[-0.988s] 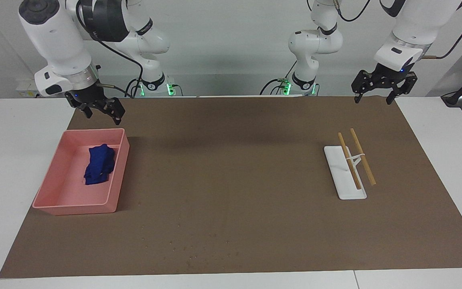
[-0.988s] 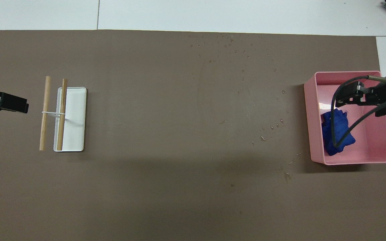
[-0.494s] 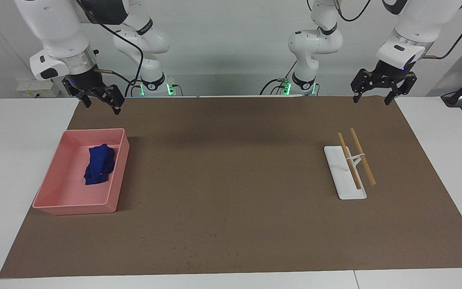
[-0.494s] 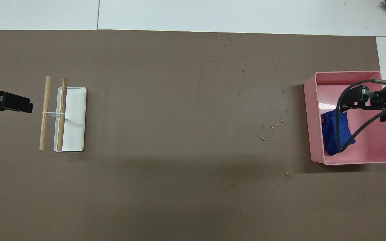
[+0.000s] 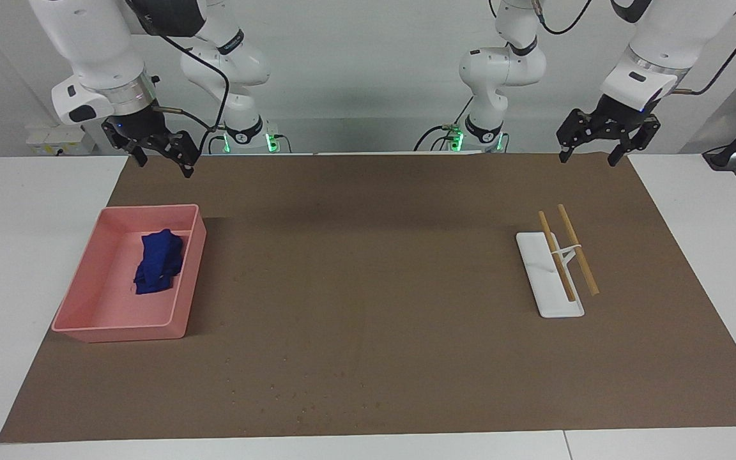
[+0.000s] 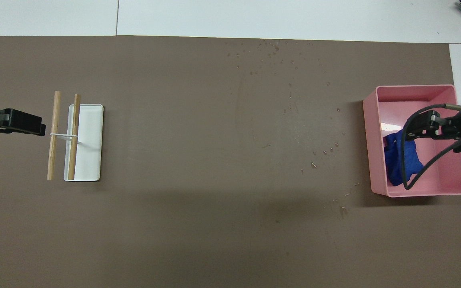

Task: Wipe water with towel using both arms
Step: 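Release the towel and raise the right gripper out of the bin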

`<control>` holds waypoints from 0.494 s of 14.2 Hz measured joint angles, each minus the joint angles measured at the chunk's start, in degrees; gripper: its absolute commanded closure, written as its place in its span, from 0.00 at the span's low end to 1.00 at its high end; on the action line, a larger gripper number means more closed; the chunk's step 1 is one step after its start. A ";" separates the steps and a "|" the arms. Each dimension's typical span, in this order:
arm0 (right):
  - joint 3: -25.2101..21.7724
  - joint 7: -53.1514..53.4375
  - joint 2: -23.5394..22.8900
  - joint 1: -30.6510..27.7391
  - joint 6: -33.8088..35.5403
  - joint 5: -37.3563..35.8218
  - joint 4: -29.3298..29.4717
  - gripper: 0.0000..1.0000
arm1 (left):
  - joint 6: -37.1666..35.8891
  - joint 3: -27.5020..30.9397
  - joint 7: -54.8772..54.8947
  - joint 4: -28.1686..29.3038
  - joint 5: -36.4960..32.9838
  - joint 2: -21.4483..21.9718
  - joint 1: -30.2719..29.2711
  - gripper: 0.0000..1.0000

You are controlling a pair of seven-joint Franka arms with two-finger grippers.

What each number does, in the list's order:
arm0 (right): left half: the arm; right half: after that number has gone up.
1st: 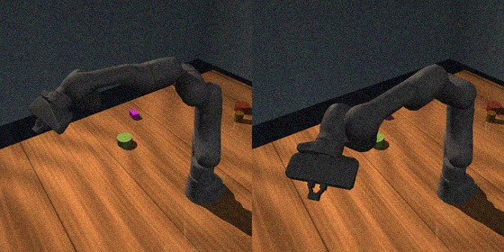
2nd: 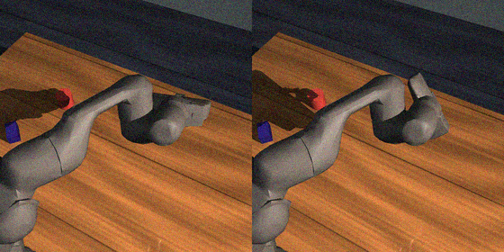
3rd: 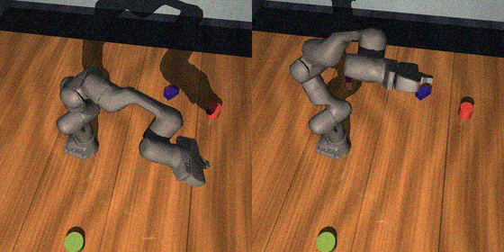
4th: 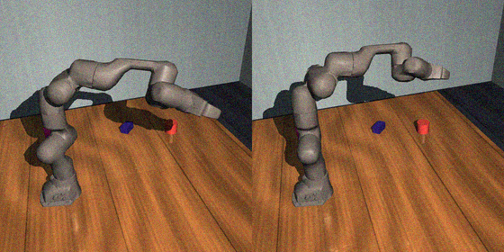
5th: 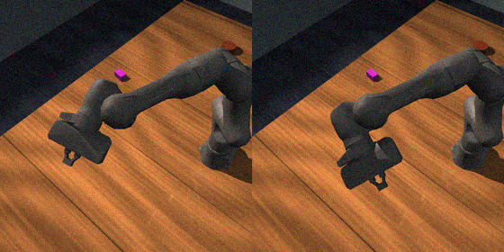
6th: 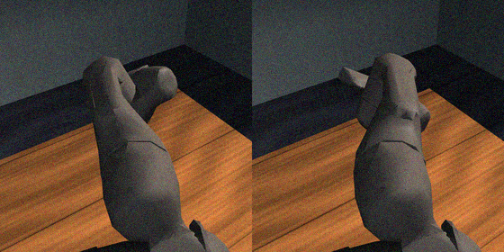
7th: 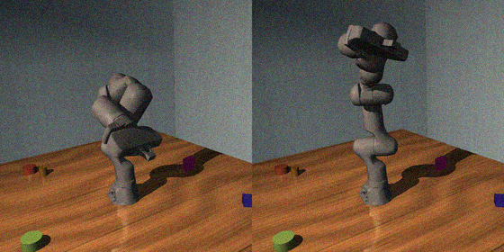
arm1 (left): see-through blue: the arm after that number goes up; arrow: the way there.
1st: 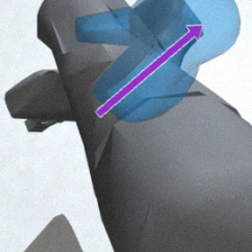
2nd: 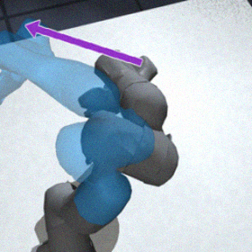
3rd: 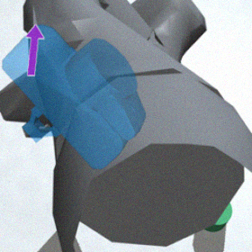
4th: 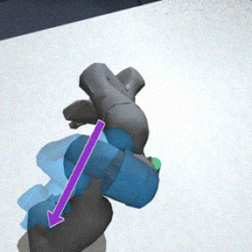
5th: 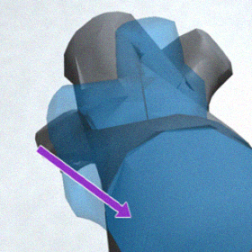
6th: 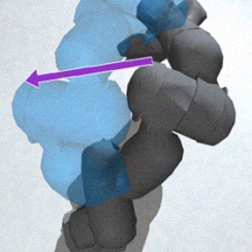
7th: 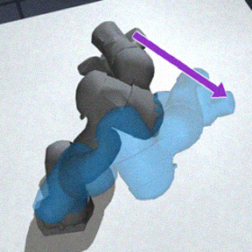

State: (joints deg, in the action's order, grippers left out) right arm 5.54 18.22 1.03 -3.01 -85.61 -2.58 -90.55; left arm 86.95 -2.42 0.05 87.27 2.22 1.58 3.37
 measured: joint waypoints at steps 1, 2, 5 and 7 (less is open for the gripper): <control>0.04 -0.01 0.00 0.10 0.00 0.50 -0.03 0.00 | -0.01 0.16 -0.24 0.00 0.00 0.00 -0.03 0.00; 0.05 -0.03 0.00 0.16 0.00 1.92 -0.04 0.00 | -0.01 0.47 -0.29 0.00 0.00 0.01 -0.10 0.00; 0.06 -2.29 0.02 0.18 -0.69 2.92 -0.04 0.00 | -0.01 0.73 -0.29 0.00 0.00 0.02 -0.13 0.00; 0.04 -3.30 0.02 0.18 -1.33 2.96 -0.04 0.00 | -0.02 0.69 -0.29 0.00 0.00 0.02 -0.12 0.00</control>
State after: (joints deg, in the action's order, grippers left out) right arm 5.58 14.92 1.05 -2.83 -86.94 0.38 -90.59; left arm 86.93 -1.73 -0.24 87.27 2.22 1.60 3.24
